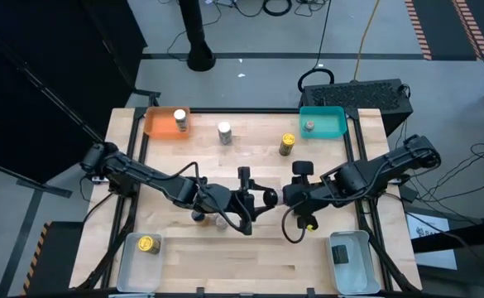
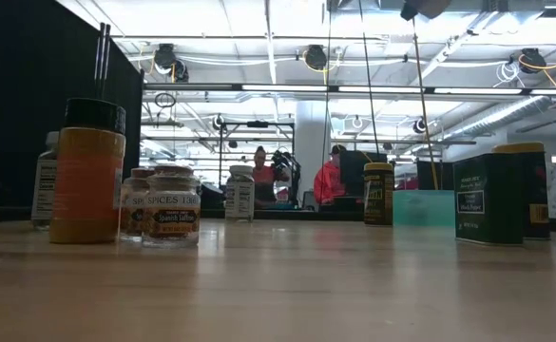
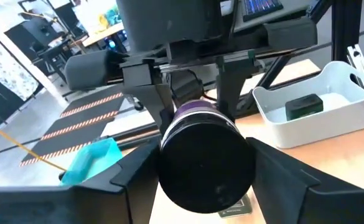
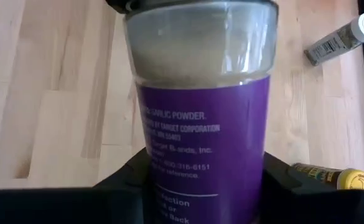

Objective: Sort spices by type
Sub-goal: Put the top black seasoning bottle into the gray bin

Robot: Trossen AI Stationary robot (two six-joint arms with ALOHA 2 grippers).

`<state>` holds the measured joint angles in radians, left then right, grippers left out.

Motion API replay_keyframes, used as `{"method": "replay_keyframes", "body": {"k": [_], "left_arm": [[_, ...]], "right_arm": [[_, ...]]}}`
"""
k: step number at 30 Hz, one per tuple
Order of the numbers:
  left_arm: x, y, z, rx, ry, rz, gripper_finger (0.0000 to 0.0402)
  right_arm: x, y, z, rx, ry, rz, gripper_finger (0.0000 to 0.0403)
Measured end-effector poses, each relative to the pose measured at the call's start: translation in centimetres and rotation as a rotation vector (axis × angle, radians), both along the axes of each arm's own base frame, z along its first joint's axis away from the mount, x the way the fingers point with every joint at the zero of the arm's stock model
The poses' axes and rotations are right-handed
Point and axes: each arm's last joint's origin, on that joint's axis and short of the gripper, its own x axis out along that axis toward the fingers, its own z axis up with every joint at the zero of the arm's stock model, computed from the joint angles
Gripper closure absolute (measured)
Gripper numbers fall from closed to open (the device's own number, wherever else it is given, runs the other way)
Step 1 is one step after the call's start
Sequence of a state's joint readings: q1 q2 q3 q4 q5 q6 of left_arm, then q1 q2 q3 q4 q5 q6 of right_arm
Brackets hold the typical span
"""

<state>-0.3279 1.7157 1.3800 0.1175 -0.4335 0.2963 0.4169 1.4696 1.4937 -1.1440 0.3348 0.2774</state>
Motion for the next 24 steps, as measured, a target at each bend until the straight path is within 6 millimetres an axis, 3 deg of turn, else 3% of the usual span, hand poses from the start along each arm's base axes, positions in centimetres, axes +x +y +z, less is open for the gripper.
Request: {"method": "replay_keyframes", "body": {"k": [6, 12, 16, 21, 24], "left_arm": [[-0.1, 0.0, 0.3, -0.013, -0.021, 0.001, 0.0136], [-0.1, -0.1, 0.3, -0.007, -0.019, -0.001, 0.013], [-0.1, -0.1, 0.3, -0.032, -0.022, -0.01, 0.0129], [0.1, -0.5, -0.1, -0.082, -0.01, -0.076, 0.0128], [0.1, -0.9, 0.5, -0.12, -0.065, -0.096, 0.0128]], "right_arm": [[-2.2, 0.4, 0.2, -0.021, 0.083, 0.003, 0.025], [-8.4, 0.3, 0.6, 0.114, -0.044, -0.078, 0.025], [-11.8, 0.8, -2.2, 0.255, -0.238, -0.027, 0.025], [-13.4, 3.1, -7.1, 0.387, -0.446, 0.159, 0.025], [-14.3, 3.9, -8.6, 0.356, -0.551, 0.199, 0.025]]}}
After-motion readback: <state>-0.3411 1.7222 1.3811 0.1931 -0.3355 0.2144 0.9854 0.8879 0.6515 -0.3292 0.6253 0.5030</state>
